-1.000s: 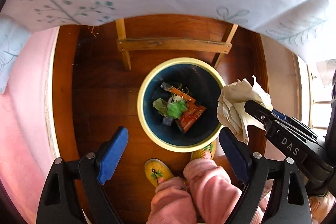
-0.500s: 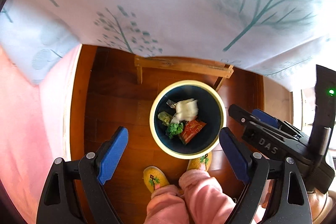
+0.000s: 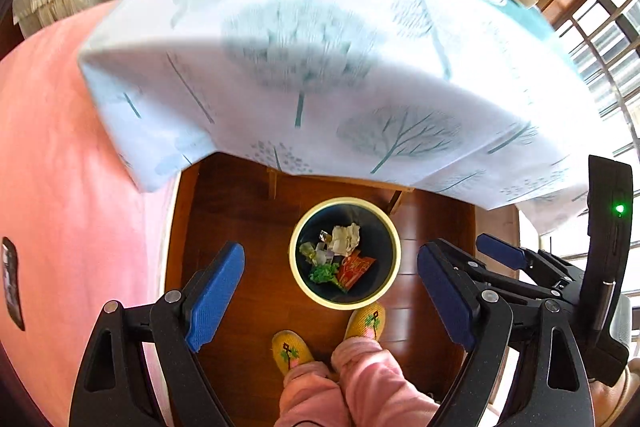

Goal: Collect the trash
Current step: 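Raise both tools from the bin back over the table, then grasp the B.Duck strawberry carton with the left tool while the right tool grasps the green chocolate box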

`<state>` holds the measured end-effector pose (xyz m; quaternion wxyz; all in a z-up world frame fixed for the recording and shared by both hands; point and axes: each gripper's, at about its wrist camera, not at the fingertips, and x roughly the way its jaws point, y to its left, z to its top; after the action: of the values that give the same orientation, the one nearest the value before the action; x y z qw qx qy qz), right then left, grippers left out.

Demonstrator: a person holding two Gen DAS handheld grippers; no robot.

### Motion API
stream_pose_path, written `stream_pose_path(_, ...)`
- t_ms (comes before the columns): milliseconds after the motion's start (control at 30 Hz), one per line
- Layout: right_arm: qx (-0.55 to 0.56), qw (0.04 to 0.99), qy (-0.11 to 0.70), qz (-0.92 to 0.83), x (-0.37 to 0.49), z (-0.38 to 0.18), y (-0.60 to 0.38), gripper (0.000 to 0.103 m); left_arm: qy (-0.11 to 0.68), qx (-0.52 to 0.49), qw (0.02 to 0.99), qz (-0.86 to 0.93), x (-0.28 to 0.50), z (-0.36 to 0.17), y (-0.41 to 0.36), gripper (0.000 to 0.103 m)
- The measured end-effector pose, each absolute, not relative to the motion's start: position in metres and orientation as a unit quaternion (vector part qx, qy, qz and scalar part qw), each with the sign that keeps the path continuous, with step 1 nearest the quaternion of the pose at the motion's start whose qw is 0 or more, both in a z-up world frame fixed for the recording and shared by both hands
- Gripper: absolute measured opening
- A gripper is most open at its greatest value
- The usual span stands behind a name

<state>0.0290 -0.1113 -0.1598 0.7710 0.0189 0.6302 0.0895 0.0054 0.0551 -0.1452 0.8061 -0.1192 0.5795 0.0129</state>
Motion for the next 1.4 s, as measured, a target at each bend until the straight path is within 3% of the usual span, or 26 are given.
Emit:
stream_pose_path(467,0.029,0.836,0.540,0.088,0.011,0.026,-0.123,0.059,0.500,-0.075,0.863,-0.004,-0.009,0.022,0.050,0.090)
stream_pose_path(733,0.030,0.875,0.479,0.067,0.015,0.118,-0.126,0.059,0.470,-0.062,0.881,-0.012,0.002,0.077,0.046,0.086)
stream_pose_path(1067,0.032,0.899,0.435,0.038,0.012,0.172,-0.129,0.059,0.451,-0.058,0.891,-0.019,0.008,0.111,0.053,0.081)
stream_pose_path(1400,0.040,0.914,0.404,0.025,0.019,0.191,-0.139,0.059,0.441,-0.039,0.895,-0.047,0.032,0.127,0.040,0.081)
